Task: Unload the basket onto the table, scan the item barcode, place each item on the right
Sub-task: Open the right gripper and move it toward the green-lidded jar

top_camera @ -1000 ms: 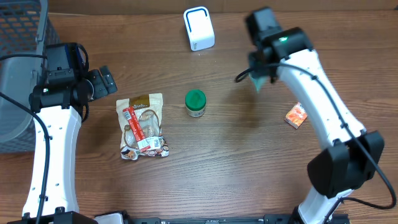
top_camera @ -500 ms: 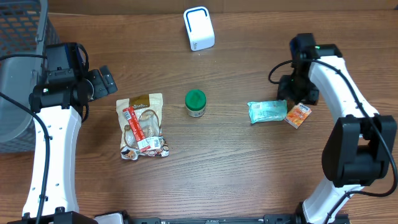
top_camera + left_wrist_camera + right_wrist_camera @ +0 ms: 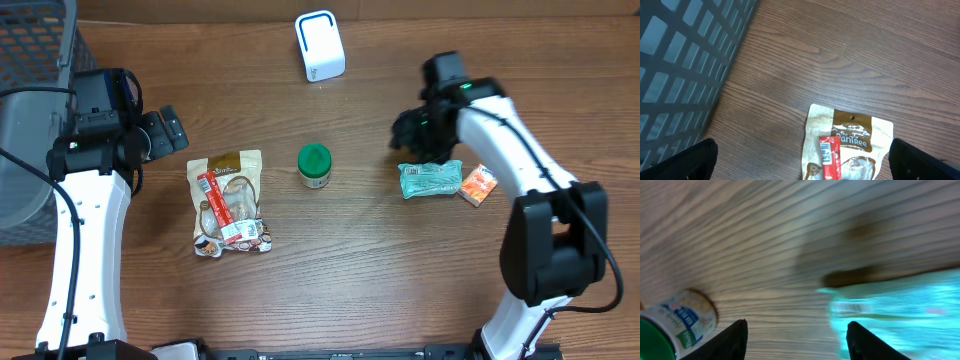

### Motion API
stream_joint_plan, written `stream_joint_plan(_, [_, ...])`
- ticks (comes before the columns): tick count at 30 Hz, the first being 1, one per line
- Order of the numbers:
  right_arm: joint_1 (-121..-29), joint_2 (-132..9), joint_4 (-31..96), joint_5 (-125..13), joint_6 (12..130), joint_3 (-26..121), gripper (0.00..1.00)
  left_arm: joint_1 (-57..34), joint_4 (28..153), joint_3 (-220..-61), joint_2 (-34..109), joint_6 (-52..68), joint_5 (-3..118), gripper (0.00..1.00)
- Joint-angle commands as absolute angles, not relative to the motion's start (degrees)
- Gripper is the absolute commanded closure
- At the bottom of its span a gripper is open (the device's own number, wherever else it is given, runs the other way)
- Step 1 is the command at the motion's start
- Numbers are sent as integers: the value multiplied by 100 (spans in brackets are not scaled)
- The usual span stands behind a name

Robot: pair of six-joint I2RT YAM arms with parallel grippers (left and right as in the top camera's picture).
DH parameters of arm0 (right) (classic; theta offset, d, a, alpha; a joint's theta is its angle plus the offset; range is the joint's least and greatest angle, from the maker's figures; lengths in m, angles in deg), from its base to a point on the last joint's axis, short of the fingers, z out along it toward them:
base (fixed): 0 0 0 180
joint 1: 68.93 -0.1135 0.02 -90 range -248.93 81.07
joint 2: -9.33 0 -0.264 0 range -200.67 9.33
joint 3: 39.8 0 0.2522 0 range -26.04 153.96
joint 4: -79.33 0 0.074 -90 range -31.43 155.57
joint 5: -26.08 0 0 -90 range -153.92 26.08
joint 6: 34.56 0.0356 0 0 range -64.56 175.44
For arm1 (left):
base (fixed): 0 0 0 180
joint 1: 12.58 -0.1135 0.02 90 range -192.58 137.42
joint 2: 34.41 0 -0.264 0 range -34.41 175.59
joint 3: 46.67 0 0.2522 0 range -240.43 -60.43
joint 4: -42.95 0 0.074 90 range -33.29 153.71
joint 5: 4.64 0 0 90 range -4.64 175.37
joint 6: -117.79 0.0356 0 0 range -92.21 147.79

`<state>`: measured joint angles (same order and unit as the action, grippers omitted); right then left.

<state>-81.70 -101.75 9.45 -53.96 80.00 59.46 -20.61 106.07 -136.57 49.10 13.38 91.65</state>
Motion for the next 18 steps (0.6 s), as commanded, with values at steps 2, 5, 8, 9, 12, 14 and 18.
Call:
stream_joint_plan(2, [-8645, -10118, 1398, -5790, 8485, 5434, 36, -2081, 10599, -13751, 4883, 1432, 9191, 0])
stream_joint_plan(5, [-8850, -10118, 1808, -6011, 8570, 5045, 35, -2081, 10599, -13751, 4883, 1432, 9191, 0])
stream_joint_plan(8, [-8848, -10127, 1876, -6430, 8568, 4800, 34, -2081, 10599, -13751, 4883, 1432, 9191, 0])
stream_joint_plan(9, [-8811, -10127, 1822, -6553, 8568, 4763, 34, -2081, 10599, -13751, 4883, 1432, 9191, 0])
stream_joint_plan(12, [-8640, -10127, 1489, -6918, 8570, 4739, 31, -2081, 10599, -13751, 4883, 1432, 9191, 0])
stream_joint_plan(14, [-8365, -10127, 1133, -7213, 8568, 4739, 31, -2081, 10599, -13751, 4883, 1432, 9191, 0])
stream_joint_plan(18, [-7950, -10127, 768, -7180, 8518, 4739, 30, -2081, 10599, -13751, 4883, 1432, 9191, 0])
